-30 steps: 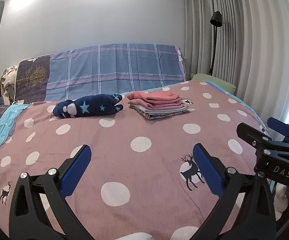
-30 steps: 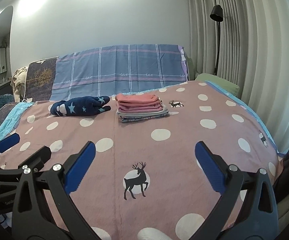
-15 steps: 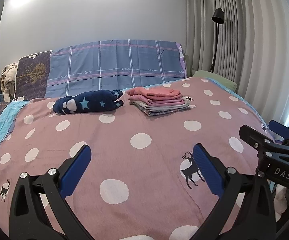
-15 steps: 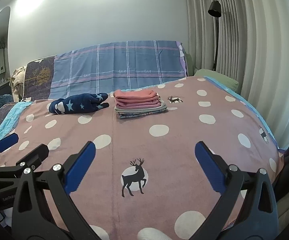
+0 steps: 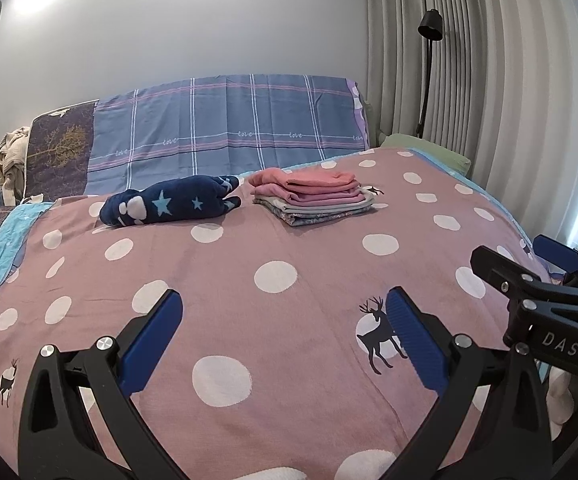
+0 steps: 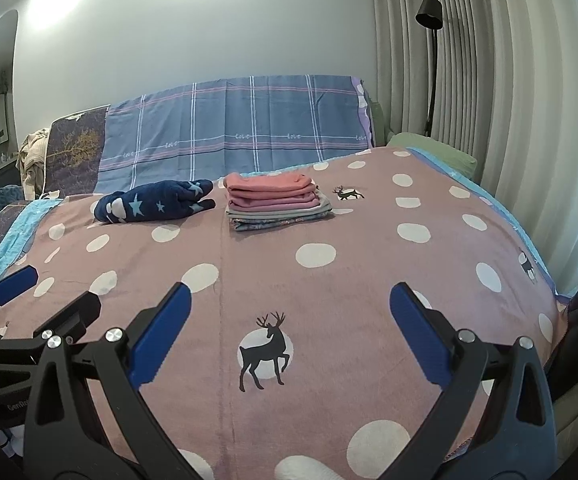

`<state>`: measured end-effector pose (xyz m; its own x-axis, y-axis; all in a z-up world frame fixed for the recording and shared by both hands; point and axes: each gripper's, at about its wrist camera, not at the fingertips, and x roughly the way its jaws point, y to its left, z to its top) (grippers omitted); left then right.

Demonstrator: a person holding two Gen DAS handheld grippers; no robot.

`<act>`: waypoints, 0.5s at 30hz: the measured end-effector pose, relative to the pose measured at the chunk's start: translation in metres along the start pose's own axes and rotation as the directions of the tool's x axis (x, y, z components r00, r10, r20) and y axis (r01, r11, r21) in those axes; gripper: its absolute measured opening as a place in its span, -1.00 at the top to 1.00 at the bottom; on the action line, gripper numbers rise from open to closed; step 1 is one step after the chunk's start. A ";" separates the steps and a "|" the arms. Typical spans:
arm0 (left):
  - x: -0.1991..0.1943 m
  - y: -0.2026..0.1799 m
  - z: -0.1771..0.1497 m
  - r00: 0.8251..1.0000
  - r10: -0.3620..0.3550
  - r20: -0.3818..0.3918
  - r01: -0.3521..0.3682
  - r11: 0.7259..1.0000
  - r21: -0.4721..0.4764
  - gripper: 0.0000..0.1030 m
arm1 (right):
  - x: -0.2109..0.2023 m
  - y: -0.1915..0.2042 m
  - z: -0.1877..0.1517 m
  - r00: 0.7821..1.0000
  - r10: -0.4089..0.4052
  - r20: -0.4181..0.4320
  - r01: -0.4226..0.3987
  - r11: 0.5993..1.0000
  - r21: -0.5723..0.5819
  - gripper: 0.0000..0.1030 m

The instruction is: Fold small clothes

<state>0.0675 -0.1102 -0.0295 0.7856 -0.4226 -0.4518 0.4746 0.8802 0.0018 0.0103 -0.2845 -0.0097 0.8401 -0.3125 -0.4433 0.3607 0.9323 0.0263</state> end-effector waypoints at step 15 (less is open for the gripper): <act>0.001 -0.003 -0.001 1.000 0.011 -0.001 -0.011 1.000 0.013 -0.97 | 0.003 -0.001 -0.002 1.000 -0.005 -0.008 0.005 1.000 -0.003 -0.96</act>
<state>0.0664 -0.1130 -0.0308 0.7903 -0.4128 -0.4527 0.4710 0.8820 0.0179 0.0120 -0.2858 -0.0126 0.8352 -0.3158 -0.4503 0.3638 0.9312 0.0216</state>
